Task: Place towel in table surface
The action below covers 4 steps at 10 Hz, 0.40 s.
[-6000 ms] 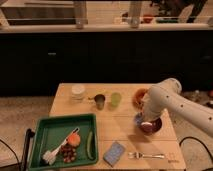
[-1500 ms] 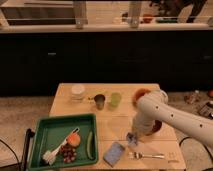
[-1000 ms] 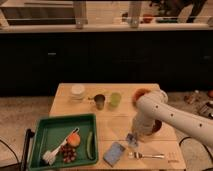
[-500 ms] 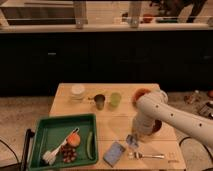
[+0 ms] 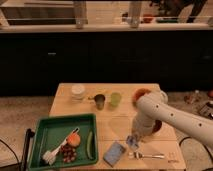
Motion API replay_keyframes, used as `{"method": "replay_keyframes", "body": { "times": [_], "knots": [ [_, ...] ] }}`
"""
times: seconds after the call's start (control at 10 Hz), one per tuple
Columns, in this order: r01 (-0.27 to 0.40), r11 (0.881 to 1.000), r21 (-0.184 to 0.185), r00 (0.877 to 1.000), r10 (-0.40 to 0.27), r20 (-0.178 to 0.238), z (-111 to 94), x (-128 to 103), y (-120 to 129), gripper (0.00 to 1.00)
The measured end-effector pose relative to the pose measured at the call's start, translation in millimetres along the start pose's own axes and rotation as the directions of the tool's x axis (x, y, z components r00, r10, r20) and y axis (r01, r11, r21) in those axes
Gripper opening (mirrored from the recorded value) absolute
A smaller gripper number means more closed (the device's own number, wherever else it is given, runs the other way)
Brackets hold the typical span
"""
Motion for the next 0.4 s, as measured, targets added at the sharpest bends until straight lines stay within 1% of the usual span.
{"method": "replay_keyframes", "body": {
  "times": [0.1, 0.2, 0.4],
  "knots": [
    [0.009, 1.000, -0.002, 1.000, -0.009, -0.003, 0, 0, -1, 0.14],
    [0.029, 1.000, -0.007, 1.000, -0.029, -0.002, 2, -2, -9, 0.23],
    [0.070, 0.997, -0.024, 0.998, -0.070, -0.002, 8, -8, -25, 0.45]
  ]
}}
